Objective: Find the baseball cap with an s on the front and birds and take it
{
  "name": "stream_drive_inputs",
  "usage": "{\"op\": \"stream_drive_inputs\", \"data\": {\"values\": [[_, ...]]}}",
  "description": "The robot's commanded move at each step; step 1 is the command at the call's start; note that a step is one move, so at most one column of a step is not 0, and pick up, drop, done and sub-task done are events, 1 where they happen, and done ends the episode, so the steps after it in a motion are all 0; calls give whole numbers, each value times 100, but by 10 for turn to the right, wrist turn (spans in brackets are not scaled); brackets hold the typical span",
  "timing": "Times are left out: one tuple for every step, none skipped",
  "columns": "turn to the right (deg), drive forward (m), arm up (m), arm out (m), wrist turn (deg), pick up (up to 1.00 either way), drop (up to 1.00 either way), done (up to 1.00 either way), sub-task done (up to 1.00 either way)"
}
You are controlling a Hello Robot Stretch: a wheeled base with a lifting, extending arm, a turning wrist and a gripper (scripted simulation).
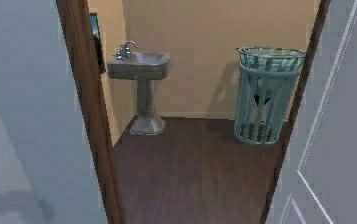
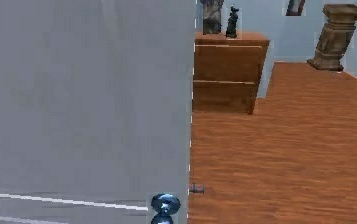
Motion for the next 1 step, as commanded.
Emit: {"op": "stream_drive_inputs", "data": {"values": [[0, 100, 0, 0, 0, 0, 0, 0, 0]]}}
